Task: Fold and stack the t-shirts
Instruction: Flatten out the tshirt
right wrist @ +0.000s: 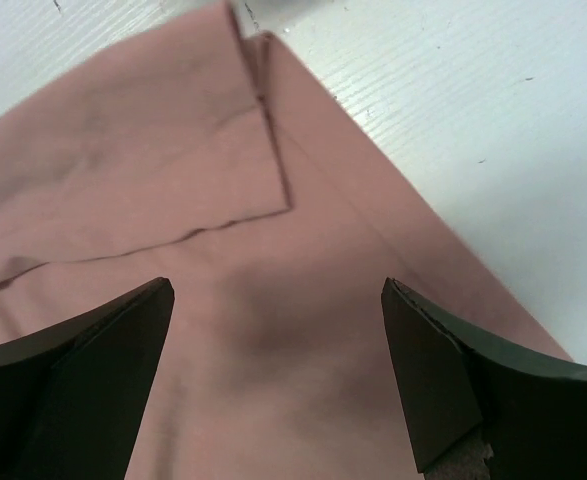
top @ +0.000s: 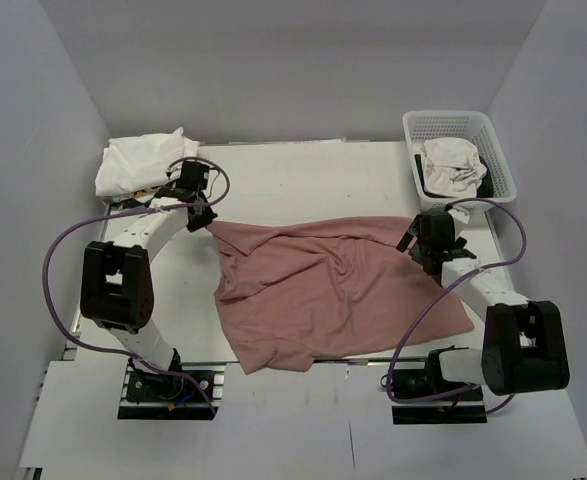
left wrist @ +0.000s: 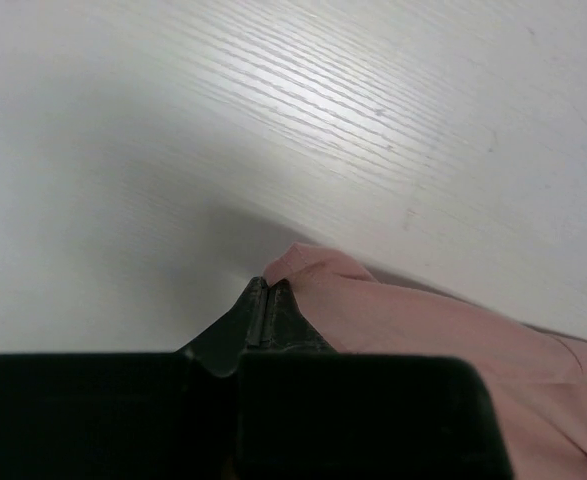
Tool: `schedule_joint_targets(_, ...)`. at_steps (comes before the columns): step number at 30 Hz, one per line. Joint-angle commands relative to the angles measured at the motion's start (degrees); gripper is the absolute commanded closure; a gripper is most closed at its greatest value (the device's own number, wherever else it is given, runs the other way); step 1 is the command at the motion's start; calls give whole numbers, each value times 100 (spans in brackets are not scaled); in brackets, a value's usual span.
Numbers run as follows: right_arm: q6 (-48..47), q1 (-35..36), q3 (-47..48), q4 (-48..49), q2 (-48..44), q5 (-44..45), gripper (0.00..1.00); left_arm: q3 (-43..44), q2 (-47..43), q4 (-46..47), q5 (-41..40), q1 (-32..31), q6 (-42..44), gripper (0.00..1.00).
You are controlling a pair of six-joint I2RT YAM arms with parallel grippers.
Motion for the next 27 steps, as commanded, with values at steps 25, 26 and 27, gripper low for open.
schedule_joint_targets(25,-46,19,1169,781,2070,-341,31,-195,-51,329,215,491,146,100)
schedule_joint_targets(26,-20,-94,1161,720,2018,-297,31,-195,-51,329,215,491,146,100)
schedule_joint_targets(27,-3,35,1117,702,2000,-279,31,-195,-51,329,215,491,146,100)
